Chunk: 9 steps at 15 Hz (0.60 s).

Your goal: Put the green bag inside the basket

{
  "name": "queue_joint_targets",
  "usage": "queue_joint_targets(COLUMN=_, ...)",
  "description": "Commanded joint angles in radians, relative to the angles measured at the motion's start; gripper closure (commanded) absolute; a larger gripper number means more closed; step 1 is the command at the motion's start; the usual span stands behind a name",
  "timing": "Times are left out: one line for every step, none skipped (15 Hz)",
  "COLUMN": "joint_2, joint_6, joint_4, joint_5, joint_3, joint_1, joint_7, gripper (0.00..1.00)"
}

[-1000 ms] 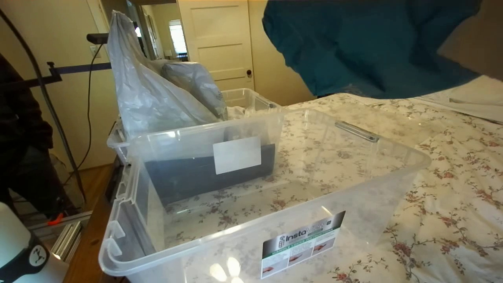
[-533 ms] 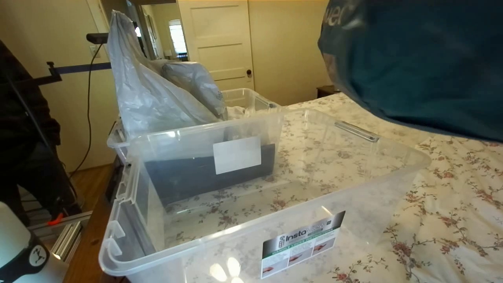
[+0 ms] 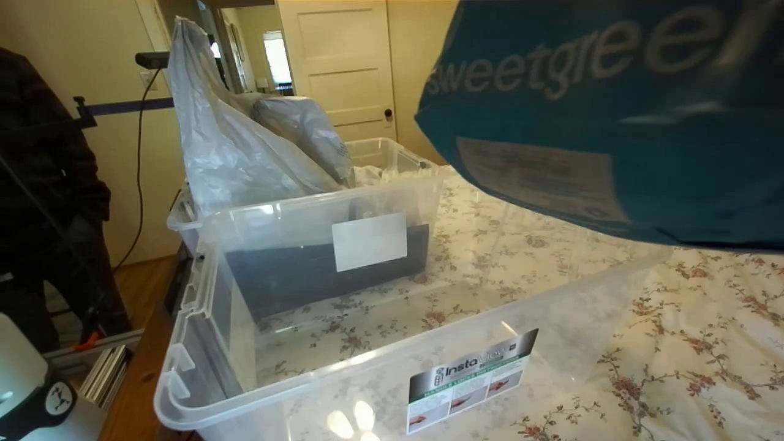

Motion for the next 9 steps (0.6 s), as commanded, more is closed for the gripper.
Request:
queue_joint_targets(joint_2=-0.178, joint_6=-0.184, joint_4=-0.117, joint_5=-0.248, joint_3=0.088, joint_1=0.062, joint_7=0.179, gripper=0.0)
queue_joint_targets(joint_2=-0.211, joint_6=-0.242, joint_4=-0.154, joint_5=-0.286, joint_3=0.118, joint_1=0.066, joint_7=0.223, gripper=0.0)
queue_joint_targets(joint_2=-0.242, joint_6=-0.283, joint_4=-0.197, joint_5=-0.308, joint_3=0.15, joint_1=0.071, joint_7=0.248, gripper=0.0)
queue_joint_targets(joint_2=-0.268, joint_6=-0.308, joint_4=-0.238, joint_5=-0.321, joint_3=0.179, joint_1=0.074, joint_7=0.262, gripper=0.0)
queue_joint_targets(joint_2=-0.289, joint_6=-0.319, joint_4=-0.279, joint_5=-0.314, joint_3=0.201, joint_1=0.079, joint_7=0.261, gripper=0.0)
queue_joint_targets(joint_2=-0.29, joint_6=-0.289, joint_4=-0.318, joint_5=-0.24, joint_3=0.361, joint_1=-0.101, joint_7=0.236, gripper=0.0)
queue_joint_targets(joint_2=-0.309, joint_6=-0.285, joint_4=-0.353, joint_5=-0.222, joint_3=0.386, joint_1=-0.115, joint_7=0.233, gripper=0.0)
queue_joint_targets(joint_2=-0.325, joint_6=-0.269, joint_4=-0.396, joint_5=-0.199, joint_3=0.421, joint_1=-0.148, joint_7=0.225, gripper=0.0)
queue_joint_targets(joint_2=-0.332, joint_6=-0.257, joint_4=-0.43, joint_5=-0.158, joint_3=0.449, joint_1=-0.171, joint_7=0.213, gripper=0.0)
